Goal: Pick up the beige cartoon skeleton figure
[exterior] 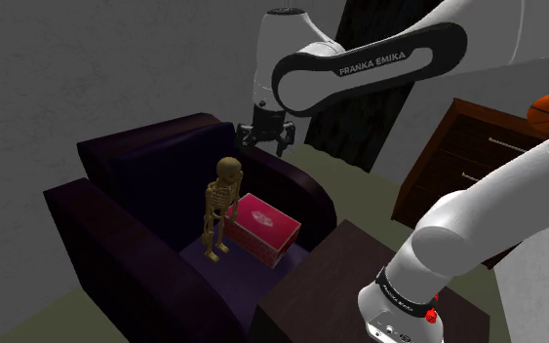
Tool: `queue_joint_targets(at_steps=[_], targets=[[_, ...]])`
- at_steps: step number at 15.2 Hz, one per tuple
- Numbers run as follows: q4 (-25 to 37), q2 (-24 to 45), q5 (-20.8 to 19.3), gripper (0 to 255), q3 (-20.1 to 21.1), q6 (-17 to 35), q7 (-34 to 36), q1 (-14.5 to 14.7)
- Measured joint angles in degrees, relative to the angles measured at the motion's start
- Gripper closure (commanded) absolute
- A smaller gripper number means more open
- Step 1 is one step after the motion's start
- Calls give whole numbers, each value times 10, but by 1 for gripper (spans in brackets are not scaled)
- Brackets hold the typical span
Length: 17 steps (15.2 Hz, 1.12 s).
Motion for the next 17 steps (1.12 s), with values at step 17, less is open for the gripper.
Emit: queue_joint_targets(at_steps=[17], targets=[[244,428,-189,0,14,73,411,16]])
